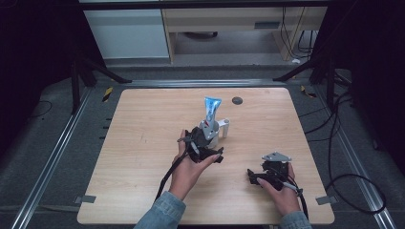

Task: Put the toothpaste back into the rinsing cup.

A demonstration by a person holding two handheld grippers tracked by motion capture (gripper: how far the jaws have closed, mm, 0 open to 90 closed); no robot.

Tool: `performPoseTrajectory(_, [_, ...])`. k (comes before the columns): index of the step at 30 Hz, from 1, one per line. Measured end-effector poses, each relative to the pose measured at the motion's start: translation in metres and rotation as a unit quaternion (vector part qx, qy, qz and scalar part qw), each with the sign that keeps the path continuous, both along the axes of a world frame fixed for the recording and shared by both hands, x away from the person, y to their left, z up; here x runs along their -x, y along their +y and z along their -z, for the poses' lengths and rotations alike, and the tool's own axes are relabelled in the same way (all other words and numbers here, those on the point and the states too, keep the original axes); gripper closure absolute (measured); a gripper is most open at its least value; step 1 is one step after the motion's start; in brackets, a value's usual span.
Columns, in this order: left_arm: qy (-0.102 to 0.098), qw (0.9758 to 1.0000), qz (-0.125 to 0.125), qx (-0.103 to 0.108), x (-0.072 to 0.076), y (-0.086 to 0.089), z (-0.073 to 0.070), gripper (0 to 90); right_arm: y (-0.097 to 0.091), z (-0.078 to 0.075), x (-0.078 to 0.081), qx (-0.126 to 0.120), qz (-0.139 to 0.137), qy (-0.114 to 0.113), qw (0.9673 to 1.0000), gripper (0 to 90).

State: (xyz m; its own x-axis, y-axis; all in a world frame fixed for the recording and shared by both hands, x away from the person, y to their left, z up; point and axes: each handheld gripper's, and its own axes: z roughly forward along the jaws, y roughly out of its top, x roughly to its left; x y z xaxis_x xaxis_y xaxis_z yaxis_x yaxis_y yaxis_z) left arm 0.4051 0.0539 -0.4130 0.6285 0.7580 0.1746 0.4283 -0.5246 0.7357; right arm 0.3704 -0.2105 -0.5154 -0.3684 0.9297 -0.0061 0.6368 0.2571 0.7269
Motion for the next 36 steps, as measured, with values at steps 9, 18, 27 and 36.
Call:
performPoseTrajectory(9, [0.011,0.9998,-0.014,0.004,0.011,0.034,0.018,5.3,0.0,0.0,0.0,0.0,0.001,0.0,1.0,1.0])
performPoseTrajectory(18, [0.033,0.9982,-0.049,-0.004,0.014,0.075,0.037,5.3,0.0,0.0,0.001,0.0,0.002,-0.001,1.0,0.9])
performPoseTrajectory(27, [0.042,0.9959,-0.08,-0.009,0.012,0.111,0.045,5.3,0.0,0.0,0.001,0.0,0.002,-0.001,1.0,0.9])
performPoseTrajectory(36, [0.05,0.9924,-0.112,-0.014,0.008,0.143,0.051,5.3,0.0,0.0,0.001,0.0,0.002,-0.001,1.0,1.0])
